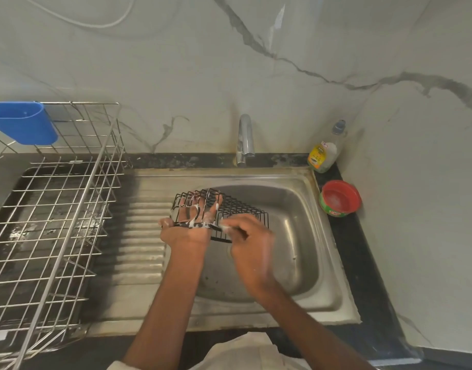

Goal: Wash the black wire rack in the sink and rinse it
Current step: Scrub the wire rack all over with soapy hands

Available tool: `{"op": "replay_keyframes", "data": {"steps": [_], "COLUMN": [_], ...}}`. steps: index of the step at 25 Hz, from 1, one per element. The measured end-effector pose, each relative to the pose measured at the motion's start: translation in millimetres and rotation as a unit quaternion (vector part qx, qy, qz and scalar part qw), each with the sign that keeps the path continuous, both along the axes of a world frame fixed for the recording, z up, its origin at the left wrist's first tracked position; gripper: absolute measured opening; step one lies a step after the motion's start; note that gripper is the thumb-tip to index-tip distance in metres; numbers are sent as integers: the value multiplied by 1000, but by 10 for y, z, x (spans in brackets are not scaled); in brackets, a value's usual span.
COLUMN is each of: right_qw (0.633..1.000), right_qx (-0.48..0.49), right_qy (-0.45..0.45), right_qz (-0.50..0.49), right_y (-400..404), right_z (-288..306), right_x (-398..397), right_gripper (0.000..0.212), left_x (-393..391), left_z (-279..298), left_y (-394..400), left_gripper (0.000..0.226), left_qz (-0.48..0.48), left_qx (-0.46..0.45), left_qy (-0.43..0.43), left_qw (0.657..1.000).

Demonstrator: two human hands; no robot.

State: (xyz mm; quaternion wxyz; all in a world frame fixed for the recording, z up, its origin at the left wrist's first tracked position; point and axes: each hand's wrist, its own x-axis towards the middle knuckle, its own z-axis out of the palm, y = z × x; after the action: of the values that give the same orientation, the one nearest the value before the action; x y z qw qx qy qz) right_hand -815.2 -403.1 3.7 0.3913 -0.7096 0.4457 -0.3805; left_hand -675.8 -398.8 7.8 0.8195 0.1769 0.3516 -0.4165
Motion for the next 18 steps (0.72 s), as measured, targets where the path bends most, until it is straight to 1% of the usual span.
{"op": "replay_keyframes", "data": {"steps": [1,2,3,4,6,8,10,13,15,17,18], "right_qw": [998,996,996,999,999,999,998,997,994,984,978], "right_qx": [-40,-62,-65,-52,-26,-42,-58,-56,-20,86,129], "right_qy": [-23,-33,-23,-3,19,9,-4,-58,-103,-156,-163], "right_qz": [41,61,49,15,-43,-32,-17,-10,4,-7,-18], "right_y": [46,18,-66,-148,-282,-366,-402,-372,-273,-221,-237], "right_z": [57,73,41,18,26,122,243,336,346,374,375], "right_x": [82,120,116,82,-14,-24,8,-64,-115,-95,-72], "right_gripper": [26,28,28,27,22,21,23,24,24,25,26], "left_x": [-5,-6,-6,-13,-59,-142,-173,-164,-173,-199,-208], "left_z": [-7,-18,-44,-64,-81,-75,-52,-22,36,69,72], "left_y": [17,33,44,49,38,6,-6,3,-2,-4,-4], "left_gripper": [43,43,48,53,58,62,63,63,63,61,61], "left_qz": [-5,-11,-18,-26,-45,-72,-92,-110,-105,-110,-113], "left_qx": [10,11,2,-14,-15,-2,-2,-41,-53,-47,-42], "left_qy": [4,10,13,12,-7,-39,-49,-65,-67,-82,-90], "left_qw": [1000,1000,1000,999,999,997,995,991,991,989,989]}}
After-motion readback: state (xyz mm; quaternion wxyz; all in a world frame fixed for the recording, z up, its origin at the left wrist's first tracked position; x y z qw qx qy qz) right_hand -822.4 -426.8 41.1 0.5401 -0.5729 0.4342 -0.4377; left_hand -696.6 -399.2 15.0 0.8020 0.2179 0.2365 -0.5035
